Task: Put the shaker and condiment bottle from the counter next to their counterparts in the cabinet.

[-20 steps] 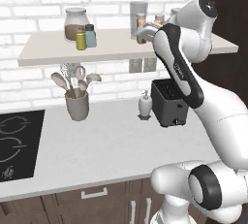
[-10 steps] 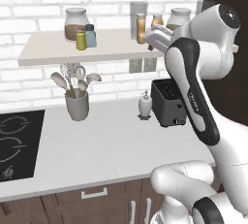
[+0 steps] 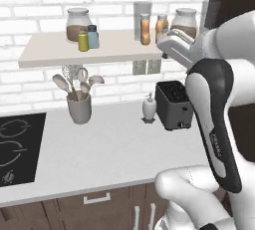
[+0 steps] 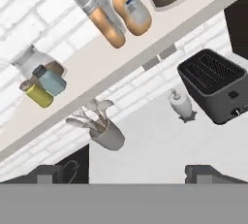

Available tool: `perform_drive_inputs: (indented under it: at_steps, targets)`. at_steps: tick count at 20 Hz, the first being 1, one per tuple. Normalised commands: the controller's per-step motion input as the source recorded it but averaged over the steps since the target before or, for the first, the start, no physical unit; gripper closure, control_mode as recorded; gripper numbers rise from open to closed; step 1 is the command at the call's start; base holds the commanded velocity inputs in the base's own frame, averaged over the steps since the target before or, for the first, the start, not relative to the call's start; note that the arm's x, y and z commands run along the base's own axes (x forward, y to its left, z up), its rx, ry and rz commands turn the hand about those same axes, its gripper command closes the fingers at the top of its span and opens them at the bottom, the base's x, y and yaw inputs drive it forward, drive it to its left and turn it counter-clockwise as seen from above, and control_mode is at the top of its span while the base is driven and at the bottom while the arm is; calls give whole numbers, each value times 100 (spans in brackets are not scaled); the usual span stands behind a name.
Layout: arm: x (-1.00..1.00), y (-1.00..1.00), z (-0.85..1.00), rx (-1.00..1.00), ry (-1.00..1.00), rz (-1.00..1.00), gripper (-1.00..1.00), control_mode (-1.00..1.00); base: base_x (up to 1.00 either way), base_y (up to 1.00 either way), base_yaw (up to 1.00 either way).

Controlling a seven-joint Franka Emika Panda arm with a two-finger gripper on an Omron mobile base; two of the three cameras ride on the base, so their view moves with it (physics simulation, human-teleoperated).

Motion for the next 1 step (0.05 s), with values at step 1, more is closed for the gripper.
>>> perform_drive_inputs:
  at_steps: [1]
  targets:
    - [-80,20,0,0,0,-2,-100,-100,0,0,0]
